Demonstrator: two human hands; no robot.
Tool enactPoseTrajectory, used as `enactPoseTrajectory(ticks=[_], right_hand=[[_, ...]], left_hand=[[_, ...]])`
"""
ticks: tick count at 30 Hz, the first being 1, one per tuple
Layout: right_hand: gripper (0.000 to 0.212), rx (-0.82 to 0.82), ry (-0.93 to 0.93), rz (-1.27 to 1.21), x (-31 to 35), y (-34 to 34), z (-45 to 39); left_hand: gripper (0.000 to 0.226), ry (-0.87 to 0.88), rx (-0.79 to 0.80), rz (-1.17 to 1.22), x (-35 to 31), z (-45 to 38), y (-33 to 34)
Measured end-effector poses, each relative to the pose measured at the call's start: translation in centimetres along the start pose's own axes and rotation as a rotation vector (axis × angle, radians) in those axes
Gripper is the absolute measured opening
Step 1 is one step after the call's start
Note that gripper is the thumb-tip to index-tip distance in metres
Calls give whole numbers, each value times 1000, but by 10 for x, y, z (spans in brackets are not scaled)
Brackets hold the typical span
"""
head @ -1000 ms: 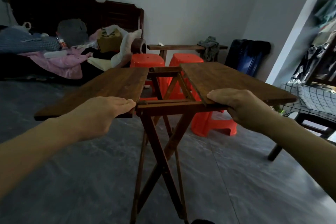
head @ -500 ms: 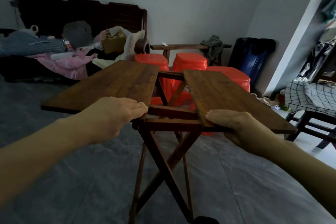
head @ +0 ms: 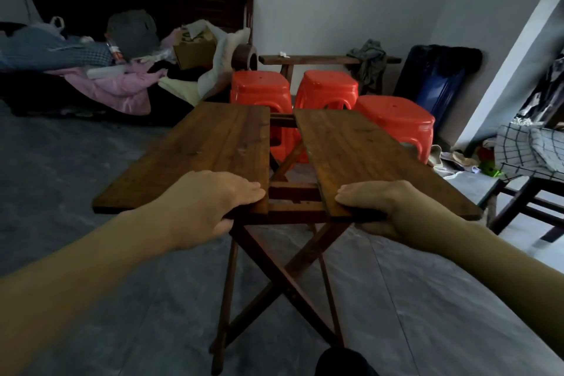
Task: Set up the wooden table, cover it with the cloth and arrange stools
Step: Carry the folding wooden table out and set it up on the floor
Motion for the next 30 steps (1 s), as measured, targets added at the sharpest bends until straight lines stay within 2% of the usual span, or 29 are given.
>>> enactPoseTrajectory(ticks=[5, 9, 12, 14, 17, 25, 30], right_hand=[[55, 98, -86, 103, 10, 56, 7], [40, 118, -29, 51, 7, 102, 14], [66, 176, 153, -171, -8, 115, 12], [84, 223, 168, -166, -10, 124, 12], [81, 208, 171, -86, -12, 130, 11], [78, 185, 204, -128, -7, 127, 10], [77, 228, 213, -59, 0, 125, 14]], left_hand=[[65, 51, 132, 9, -23, 0, 49], [58, 45, 244, -7, -46, 4, 103], [56, 43, 219, 17, -44, 6, 115], [57, -7, 176, 69, -40, 7, 111], [57, -5, 177, 56, -39, 3, 115], [57, -27, 190, 93, -37, 2, 110], [57, -61, 181, 130, -39, 9, 110]])
Point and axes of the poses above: each hand's wrist, its own z-axis away from the middle knuckle, its own y-axis out of the palm, x = y × z, the point moved 6 cm from there along -z, towards the middle knuckle, and after that the axes turned 1 degree about -x, right-handed, at the moved point
